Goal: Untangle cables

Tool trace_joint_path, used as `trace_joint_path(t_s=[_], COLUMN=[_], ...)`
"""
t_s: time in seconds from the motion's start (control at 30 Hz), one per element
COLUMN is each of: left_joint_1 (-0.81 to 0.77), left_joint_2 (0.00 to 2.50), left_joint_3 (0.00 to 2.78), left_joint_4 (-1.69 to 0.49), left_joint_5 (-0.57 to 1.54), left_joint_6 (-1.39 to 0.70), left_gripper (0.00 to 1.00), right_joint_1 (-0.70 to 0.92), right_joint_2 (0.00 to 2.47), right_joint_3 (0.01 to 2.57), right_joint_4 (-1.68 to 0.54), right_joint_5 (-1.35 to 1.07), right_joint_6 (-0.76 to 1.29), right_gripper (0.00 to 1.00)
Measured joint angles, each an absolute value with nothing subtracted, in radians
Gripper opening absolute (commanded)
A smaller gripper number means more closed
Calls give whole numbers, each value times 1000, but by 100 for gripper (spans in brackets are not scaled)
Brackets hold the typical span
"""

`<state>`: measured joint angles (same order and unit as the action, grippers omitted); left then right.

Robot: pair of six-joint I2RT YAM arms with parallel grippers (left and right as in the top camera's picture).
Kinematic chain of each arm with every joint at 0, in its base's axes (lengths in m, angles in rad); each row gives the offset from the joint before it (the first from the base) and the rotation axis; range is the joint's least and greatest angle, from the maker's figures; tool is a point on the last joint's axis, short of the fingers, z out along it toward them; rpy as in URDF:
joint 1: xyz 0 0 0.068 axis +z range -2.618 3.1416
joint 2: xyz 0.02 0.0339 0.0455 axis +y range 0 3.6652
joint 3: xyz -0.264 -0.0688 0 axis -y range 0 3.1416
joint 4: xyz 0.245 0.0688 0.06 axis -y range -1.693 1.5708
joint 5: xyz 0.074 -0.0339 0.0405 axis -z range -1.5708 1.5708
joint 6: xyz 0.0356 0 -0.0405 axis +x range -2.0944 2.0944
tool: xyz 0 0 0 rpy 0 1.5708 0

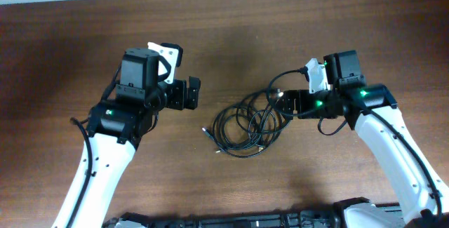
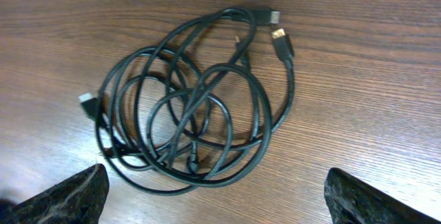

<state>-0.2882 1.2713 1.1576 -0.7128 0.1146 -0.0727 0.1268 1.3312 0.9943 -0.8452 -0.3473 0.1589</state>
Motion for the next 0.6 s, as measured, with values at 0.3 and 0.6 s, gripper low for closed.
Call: trace_joint_path(t_s=[0.3,0.6], left_joint_1=[-288,-288], left_joint_2=[1271,1271], left_joint_3=[1158,1158], left_joint_4=[-716,-716], left_joint_5=[115,115], left_joint_6=[-73,-73], left_gripper=[99,99], right_joint_1=[127,127], right_joint_2=[1509,1628], right_joint_3=[991,984], right_joint_4=[-841,-782], right_joint_5=[-355,-607], right_joint_6=[152,-1], right_gripper=[97,4])
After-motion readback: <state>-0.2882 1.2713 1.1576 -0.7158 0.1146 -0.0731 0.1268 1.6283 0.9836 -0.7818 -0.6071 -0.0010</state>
